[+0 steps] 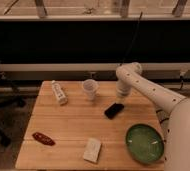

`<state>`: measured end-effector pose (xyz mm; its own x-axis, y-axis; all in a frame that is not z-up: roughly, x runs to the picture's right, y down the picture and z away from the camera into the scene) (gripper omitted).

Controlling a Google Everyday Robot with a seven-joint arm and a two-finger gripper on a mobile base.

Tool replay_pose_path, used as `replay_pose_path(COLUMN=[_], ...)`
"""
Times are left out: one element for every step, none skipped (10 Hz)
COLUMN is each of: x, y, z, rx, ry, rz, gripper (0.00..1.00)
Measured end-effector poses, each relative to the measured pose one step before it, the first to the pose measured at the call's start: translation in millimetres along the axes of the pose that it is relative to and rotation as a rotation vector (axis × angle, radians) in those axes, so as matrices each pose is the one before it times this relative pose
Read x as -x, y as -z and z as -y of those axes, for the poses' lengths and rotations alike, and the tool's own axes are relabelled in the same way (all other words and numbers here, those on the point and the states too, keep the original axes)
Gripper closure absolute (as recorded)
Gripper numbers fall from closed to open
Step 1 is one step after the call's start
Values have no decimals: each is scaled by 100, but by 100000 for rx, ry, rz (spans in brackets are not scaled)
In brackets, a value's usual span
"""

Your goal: Push the eraser across the table

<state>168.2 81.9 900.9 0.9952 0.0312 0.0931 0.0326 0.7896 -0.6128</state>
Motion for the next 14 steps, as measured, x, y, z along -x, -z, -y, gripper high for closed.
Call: replay_pose_path(x=[-82, -551, -268, -276, -337, -444, -209, -381, -406, -231, -301, -347, -292, -229], y=[-48, -237, -84, -186, -62, -138, -104, -154, -176, -148, -198, -205, -214, -241], z=[314, 390, 246, 212, 269, 199, 50, 31, -5, -26, -56, -63, -123, -193], rx=[151, 782, 286, 500, 232, 501, 429, 468, 567, 384, 641, 622, 661, 721], ry=[-842, -2209, -1152, -1215, -1473, -1652, -950, -1253, -1450, -802, -1084, -834, -589, -299], rz=[-30, -518, -284, -460, -484, -628, -302, -492, -489, -354, -426, -545, -411, -398], gripper=[100, 100, 100, 100, 100, 100, 100, 100, 100, 100, 100, 100, 100, 100])
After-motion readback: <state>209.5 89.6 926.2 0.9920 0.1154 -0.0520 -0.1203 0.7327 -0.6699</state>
